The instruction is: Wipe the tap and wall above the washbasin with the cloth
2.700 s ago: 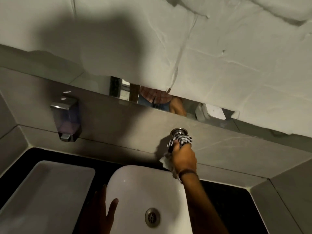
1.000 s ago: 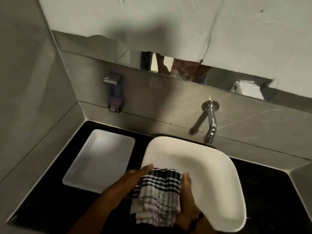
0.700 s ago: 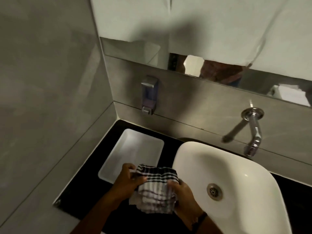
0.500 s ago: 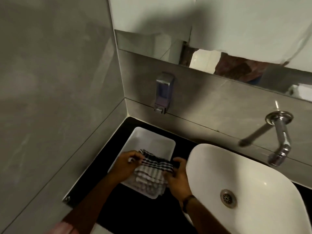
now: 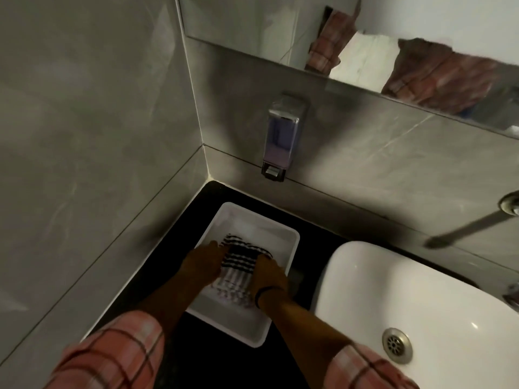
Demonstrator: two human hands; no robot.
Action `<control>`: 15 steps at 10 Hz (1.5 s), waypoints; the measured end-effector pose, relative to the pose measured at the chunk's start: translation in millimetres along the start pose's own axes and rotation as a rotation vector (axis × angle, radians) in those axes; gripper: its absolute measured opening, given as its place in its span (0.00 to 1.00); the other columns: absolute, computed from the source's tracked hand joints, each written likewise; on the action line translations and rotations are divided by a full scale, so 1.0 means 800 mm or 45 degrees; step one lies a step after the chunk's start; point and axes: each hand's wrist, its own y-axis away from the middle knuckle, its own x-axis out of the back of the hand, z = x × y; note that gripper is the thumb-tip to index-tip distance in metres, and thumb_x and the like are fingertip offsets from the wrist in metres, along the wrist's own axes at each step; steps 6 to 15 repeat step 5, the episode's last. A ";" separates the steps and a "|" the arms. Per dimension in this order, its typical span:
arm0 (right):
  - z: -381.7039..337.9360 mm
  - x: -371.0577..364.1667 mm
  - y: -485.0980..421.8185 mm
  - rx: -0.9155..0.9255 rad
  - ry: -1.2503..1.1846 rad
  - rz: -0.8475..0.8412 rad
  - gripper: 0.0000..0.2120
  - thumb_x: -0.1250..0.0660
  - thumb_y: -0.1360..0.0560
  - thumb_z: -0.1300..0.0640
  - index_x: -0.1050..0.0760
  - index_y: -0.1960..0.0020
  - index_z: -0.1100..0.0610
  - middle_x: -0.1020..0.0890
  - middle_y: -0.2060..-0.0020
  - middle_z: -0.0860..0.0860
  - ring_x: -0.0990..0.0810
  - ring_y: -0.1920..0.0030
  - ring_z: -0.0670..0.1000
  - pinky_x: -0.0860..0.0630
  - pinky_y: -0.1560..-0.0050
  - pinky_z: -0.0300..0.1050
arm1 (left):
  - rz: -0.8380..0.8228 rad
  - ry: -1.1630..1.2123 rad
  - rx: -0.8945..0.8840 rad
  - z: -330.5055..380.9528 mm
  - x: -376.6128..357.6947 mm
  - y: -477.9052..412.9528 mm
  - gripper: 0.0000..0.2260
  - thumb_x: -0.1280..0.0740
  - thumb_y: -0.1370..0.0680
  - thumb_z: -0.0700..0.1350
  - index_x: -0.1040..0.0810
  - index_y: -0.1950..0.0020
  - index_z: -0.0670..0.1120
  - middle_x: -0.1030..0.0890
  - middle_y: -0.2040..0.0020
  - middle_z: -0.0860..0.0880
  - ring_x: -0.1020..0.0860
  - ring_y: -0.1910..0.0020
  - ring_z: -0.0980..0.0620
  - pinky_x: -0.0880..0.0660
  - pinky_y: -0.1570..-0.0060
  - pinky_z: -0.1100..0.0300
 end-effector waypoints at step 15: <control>0.049 0.142 0.081 0.220 0.198 0.206 0.38 0.46 0.22 0.33 0.60 0.18 0.36 0.25 0.28 0.52 0.20 0.37 0.58 0.23 0.35 0.53 | 0.671 -0.409 -0.244 0.129 0.077 0.055 0.24 0.26 0.42 0.58 0.17 0.47 0.56 0.15 0.66 0.52 0.19 0.74 0.50 0.30 0.80 0.62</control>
